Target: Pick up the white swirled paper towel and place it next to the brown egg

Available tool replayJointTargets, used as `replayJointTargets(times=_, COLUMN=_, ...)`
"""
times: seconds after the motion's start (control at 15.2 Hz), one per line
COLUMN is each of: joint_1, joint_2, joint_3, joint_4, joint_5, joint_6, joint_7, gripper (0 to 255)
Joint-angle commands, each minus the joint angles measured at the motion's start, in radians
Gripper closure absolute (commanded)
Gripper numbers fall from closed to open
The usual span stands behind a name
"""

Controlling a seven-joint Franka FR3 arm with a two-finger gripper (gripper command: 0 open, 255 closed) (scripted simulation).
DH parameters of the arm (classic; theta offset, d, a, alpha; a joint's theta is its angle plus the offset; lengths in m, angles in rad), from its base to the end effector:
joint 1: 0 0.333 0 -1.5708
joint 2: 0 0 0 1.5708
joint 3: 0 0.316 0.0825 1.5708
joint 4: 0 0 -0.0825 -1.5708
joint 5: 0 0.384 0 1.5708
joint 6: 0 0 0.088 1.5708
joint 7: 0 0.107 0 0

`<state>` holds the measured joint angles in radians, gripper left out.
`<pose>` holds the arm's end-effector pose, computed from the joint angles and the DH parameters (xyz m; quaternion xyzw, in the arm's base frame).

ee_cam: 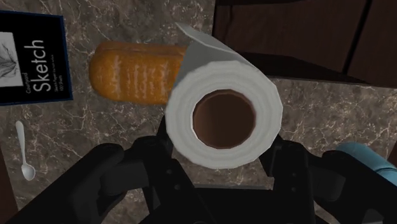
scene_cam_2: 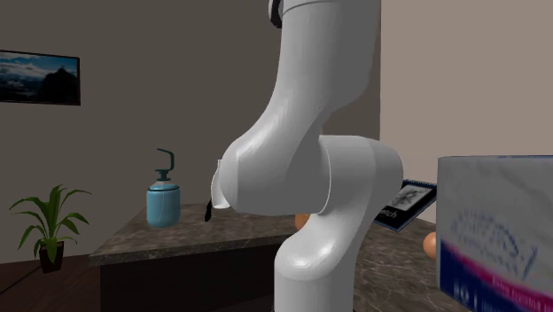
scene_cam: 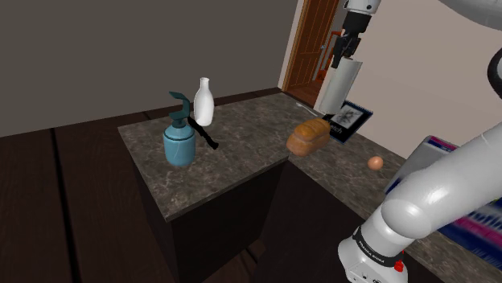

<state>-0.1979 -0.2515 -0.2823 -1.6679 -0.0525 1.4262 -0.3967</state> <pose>0.3961 -0.2368 0.6885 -0.9991 0.0413 -0.0037 0.0079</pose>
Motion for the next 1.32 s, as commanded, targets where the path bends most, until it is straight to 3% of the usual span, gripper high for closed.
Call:
replayJointTargets(times=0.0, joint_1=-0.017, joint_2=-0.035, joint_3=-0.023, joint_4=-0.029, joint_5=-0.016, joint_6=-0.003, joint_7=-0.040, gripper=255)
replayJointTargets(times=0.59, joint_1=-0.087, joint_2=-0.163, joint_3=-0.135, joint_4=-0.117, joint_5=-0.097, joint_6=-0.026, joint_7=-0.218, gripper=255)
replayJointTargets(times=1.25, joint_1=-0.153, joint_2=-0.214, joint_3=-0.299, joint_4=-0.104, joint_5=-0.185, joint_6=-0.053, joint_7=-0.450, gripper=255)
